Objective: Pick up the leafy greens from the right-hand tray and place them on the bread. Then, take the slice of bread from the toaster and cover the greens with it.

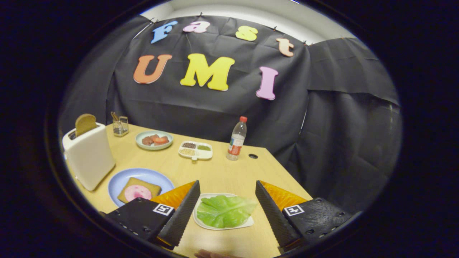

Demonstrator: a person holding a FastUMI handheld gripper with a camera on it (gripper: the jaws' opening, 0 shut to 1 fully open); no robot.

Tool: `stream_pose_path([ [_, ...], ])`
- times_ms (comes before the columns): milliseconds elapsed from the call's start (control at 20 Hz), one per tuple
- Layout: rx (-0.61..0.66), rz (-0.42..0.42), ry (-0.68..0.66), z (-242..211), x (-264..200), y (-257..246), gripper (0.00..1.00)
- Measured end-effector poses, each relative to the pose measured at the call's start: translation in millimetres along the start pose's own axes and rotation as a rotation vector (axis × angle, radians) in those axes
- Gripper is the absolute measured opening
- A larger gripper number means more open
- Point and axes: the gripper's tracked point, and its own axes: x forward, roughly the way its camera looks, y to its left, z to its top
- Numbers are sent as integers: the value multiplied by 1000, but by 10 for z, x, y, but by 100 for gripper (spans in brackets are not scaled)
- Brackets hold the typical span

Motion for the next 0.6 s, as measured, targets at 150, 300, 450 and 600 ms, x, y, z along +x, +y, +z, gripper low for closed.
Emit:
stream_pose_path([
  [150, 31, 0, 143, -379, 403, -59, 96],
  [300, 57, 21, 244, -668, 599, -5, 96],
  [450, 54, 45, 331, -907, 694, 50, 96],
  [600, 87, 93, 327, -945, 752, 97, 98],
])
